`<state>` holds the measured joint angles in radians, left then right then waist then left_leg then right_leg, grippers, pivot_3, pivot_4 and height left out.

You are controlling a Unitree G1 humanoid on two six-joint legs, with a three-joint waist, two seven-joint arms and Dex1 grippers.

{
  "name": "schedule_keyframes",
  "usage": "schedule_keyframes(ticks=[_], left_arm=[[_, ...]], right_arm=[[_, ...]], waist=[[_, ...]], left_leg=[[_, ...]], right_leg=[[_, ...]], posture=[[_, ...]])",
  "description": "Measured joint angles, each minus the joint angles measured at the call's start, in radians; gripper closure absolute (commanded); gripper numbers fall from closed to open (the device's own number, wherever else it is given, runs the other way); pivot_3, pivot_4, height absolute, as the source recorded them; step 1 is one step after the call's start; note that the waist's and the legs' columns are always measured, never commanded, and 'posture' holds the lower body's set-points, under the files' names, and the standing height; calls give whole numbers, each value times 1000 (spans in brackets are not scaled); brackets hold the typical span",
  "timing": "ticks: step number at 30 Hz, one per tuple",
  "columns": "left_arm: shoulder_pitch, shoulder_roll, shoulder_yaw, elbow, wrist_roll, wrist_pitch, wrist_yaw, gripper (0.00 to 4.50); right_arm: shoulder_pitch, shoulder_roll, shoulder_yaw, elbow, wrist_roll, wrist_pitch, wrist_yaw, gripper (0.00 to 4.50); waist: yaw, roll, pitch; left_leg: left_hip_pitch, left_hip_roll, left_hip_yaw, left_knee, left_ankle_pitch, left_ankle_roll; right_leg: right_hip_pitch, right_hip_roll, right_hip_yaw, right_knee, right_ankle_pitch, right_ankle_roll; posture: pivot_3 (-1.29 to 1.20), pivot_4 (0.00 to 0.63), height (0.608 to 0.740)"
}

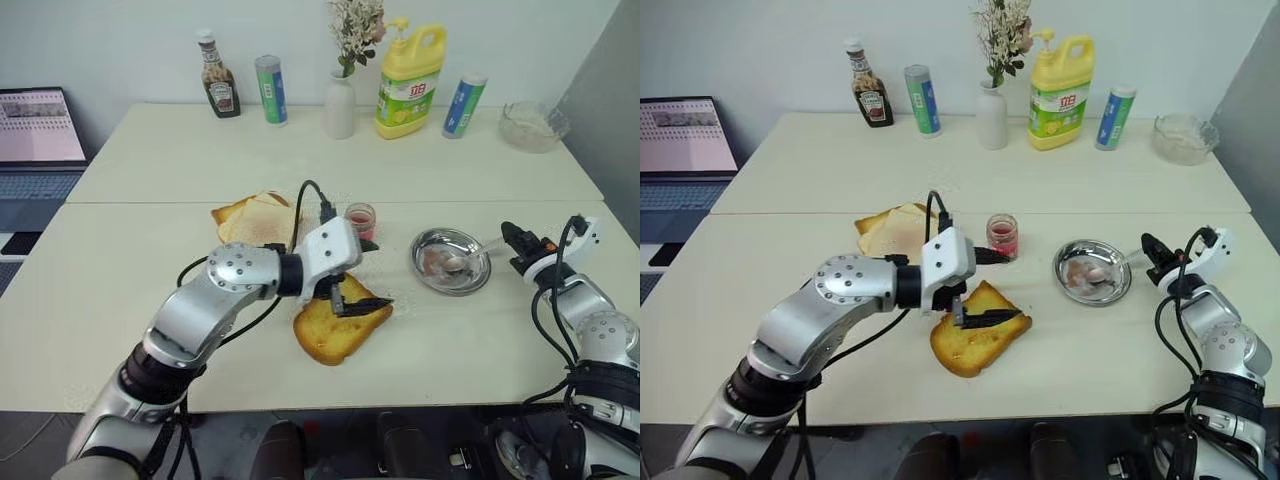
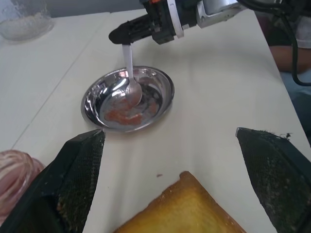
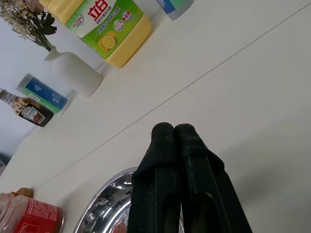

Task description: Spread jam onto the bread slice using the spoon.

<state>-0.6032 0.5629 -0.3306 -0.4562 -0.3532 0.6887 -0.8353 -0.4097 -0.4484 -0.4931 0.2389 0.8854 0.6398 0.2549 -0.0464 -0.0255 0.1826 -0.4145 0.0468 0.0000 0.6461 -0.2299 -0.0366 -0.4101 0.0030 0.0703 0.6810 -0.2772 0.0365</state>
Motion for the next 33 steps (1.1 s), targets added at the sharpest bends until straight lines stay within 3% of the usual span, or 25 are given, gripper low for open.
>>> schedule_keyframes(ticks=[2, 5, 16, 23, 33], left_arm=[[-9, -15, -15, 0, 6, 7, 6, 0], [-9, -18, -23, 0, 18, 8, 11, 0], [-9, -19, -28, 32, 50, -11, 8, 0], [-9, -35, -29, 36, 66, -23, -3, 0], [-9, -39, -16, 61, 91, -43, 3, 0]], right_arm=[[0, -3, -1, 3, -5, 0, 3, 4473], [5, -10, -3, 6, -21, 1, 7, 3781], [64, -58, 66, -23, -188, -61, 100, 41], [97, -72, 136, -45, -347, -193, 146, 41], [104, -62, 100, -122, -389, -326, 138, 41]], waist=[[0, 0, 0], [0, 1, 0], [2, 1, 0], [2, 1, 0], [2, 1, -1]], left_leg=[[0, 0, 0, 0, 0, 0], [0, 0, 0, 0, 0, 0], [0, 0, 0, 0, 0, 0], [0, 0, 0, 0, 0, 0], [0, 0, 0, 0, 0, 0]], right_leg=[[0, 0, 0, 0, 0, 0], [0, 0, 0, 0, 0, 0], [0, 0, 0, 0, 0, 0], [0, 0, 0, 0, 0, 0], [0, 0, 0, 1, 0, 0]], posture=[[0, 150, 740], [0, 150, 740], [0, 150, 740], [0, 150, 740], [0, 150, 740]])
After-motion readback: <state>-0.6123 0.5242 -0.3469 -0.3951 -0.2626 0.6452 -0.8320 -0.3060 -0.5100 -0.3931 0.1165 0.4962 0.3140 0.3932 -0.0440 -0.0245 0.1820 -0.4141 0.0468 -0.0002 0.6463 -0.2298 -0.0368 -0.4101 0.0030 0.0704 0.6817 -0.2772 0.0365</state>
